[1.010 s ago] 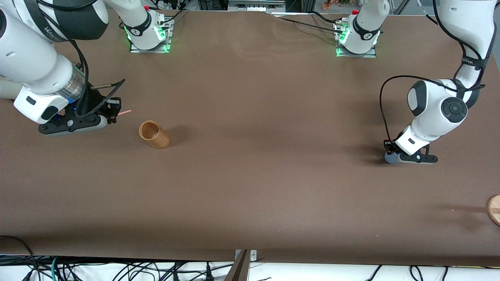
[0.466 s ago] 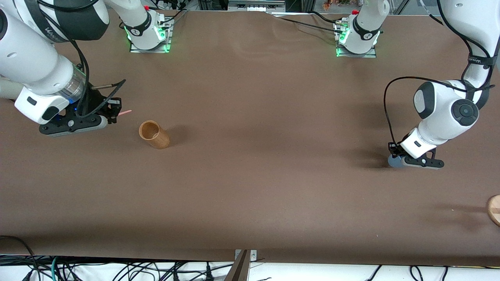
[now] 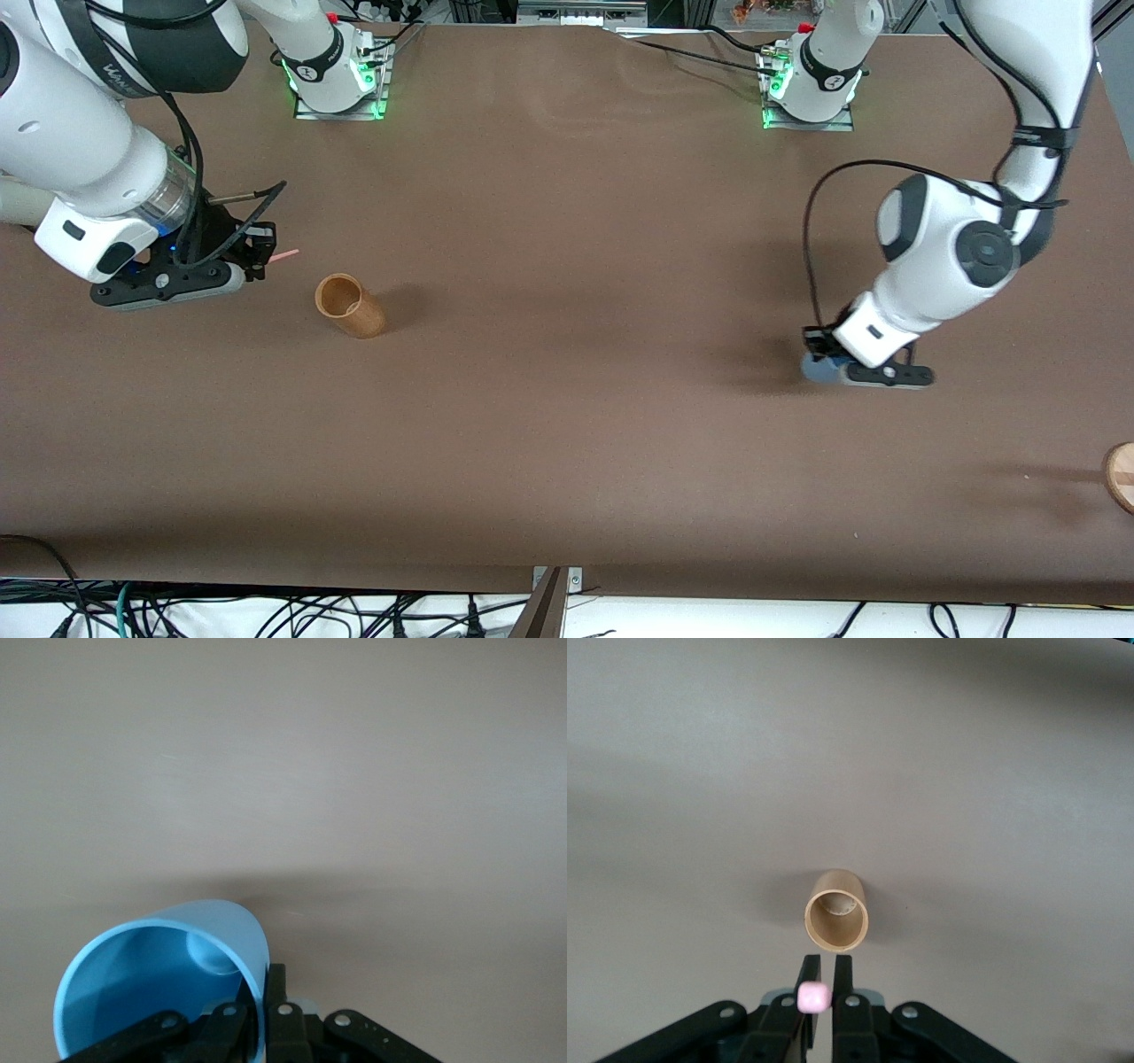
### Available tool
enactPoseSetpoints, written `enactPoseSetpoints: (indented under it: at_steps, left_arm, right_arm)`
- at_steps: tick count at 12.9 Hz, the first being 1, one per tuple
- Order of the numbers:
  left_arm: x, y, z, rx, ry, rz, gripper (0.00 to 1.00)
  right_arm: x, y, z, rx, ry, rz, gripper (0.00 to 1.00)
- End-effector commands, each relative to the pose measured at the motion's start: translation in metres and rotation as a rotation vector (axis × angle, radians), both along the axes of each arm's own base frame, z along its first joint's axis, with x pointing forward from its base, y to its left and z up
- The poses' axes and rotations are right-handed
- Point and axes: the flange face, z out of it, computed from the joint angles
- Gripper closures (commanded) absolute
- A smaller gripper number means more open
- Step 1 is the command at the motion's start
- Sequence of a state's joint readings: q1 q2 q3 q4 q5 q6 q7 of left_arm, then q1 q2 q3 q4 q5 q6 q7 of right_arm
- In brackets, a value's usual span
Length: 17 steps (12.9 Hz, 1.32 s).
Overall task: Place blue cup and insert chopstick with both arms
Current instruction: 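Carry the blue cup with the left gripper toward the table middle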
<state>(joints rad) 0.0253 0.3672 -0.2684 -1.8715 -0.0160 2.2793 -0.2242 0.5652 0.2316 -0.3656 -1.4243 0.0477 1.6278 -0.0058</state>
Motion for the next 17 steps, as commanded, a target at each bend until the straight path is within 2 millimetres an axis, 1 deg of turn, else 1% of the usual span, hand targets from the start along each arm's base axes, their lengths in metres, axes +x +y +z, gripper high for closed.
enactPoseSetpoints:
  at_steps: [1,2,4,5,6,7,8,9,11,12,13,16,17]
  left_arm:
    - [0.001,-0.092,0.010,-0.025,0.024,0.018,1.00]
    - [-0.007,-0.134,0.007,-0.034,0.039,0.018,1.00]
    - [-0.011,-0.195,-0.005,-0.051,0.065,0.067,1.00]
    - [-0.019,-0.225,-0.014,-0.051,0.078,0.064,1.00]
    - [-0.024,-0.250,-0.026,-0.052,0.087,0.050,1.00]
    - [-0.028,-0.269,-0.035,-0.050,0.087,0.042,1.00]
    - [-0.030,-0.285,-0.042,-0.038,0.077,0.038,1.00]
    - [-0.037,-0.302,-0.051,-0.023,0.072,0.032,1.00]
    - [-0.044,-0.325,-0.070,0.003,0.071,0.080,1.00]
    - [-0.043,-0.329,-0.083,0.012,0.075,0.088,1.00]
    - [-0.046,-0.333,-0.088,0.017,0.078,0.084,1.00]
    - [-0.046,-0.334,-0.083,0.032,0.052,0.066,1.00]
    - [-0.045,-0.335,-0.082,0.028,0.047,0.062,0.96]
  right_arm:
    - [-0.001,0.000,0.002,0.001,0.009,0.009,1.00]
    - [-0.001,0.000,0.002,0.001,0.009,0.008,1.00]
    - [-0.001,-0.001,0.000,0.001,0.011,0.008,1.00]
    - [0.000,-0.001,-0.001,0.000,0.014,0.007,1.00]
    - [0.000,0.000,-0.002,-0.001,0.015,0.007,1.00]
    - [0.000,0.000,-0.002,-0.001,0.015,0.007,1.00]
    - [0.000,0.000,-0.004,-0.002,0.016,0.007,1.00]
    - [0.000,0.000,-0.004,-0.003,0.016,0.007,1.00]
    - [0.000,-0.001,-0.004,-0.002,0.016,0.006,1.00]
    - [0.000,0.000,-0.005,-0.003,0.018,0.007,1.00]
    - [0.000,-0.001,-0.006,-0.004,0.019,0.004,1.00]
    - [0.001,0.001,-0.007,-0.006,0.020,0.003,1.00]
    - [0.001,0.002,-0.008,-0.005,0.020,0.003,1.00]
